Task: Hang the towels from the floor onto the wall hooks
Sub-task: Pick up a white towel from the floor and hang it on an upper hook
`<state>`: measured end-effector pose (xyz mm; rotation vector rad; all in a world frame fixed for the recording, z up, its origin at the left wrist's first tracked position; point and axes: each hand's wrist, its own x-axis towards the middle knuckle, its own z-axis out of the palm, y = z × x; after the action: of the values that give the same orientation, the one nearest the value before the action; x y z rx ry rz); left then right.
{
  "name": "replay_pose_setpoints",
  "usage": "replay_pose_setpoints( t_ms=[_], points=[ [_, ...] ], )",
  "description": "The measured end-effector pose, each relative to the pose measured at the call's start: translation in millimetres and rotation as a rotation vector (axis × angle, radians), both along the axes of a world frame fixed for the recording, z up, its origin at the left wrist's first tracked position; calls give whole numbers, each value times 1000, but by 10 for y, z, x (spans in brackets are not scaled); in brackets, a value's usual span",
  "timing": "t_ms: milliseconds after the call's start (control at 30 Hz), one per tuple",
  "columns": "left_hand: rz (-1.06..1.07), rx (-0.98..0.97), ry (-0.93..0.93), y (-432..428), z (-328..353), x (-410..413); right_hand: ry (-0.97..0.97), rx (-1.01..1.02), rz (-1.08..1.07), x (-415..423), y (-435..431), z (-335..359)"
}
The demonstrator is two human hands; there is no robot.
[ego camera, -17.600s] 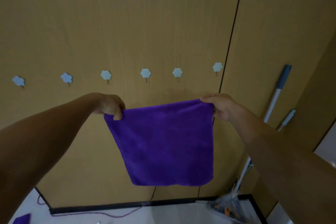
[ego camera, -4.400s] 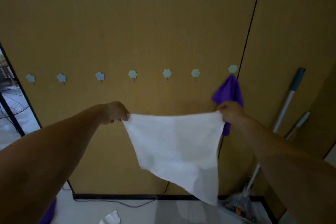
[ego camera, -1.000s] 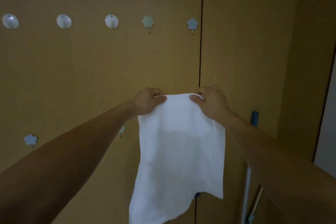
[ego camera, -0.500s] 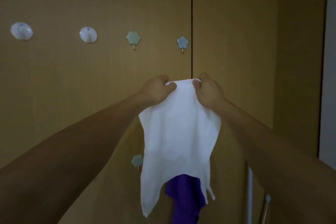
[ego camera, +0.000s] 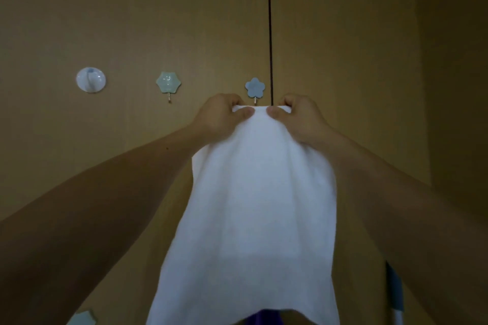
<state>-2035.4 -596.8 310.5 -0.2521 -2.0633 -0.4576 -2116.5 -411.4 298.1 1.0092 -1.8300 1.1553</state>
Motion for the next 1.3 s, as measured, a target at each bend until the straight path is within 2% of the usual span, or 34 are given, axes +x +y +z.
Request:
replay_pose_setpoints(
  t_ms=[167,400,533,767,867,1033,1100,1167,1233,1300],
  points=[
    [143,-47,110,9,314,-272,86,-15,-88,-323,-113,349],
    [385,-66,216,2,526,-604,74,-54,-144,-716,-320,628],
    [425,-92,343,25,395,-663,97,-136,-130,-817,-381,523],
    [495,-87,321,56,144,-646,142,-140,-117,-785,-432,169],
    [541,-224,299,59,24,-647,187,-87,-142,-751,-461,83],
    [639,-544,385,-50,-228,-622,260,-25,-201,-718,-396,-94],
    [683,-548,425,-104,-291,-590,292,-38,-221,-711,-356,-184],
    [637,-570,425,-116,-343,-557,313,-48,-246,-695,-341,-262],
    [582,-619,385,-93,-402,-544,317,-21,-271,-671,-366,-326],
    [505,-587,317,-35,-425,-532,263,11,-208,-630,-409,-362]
  ],
)
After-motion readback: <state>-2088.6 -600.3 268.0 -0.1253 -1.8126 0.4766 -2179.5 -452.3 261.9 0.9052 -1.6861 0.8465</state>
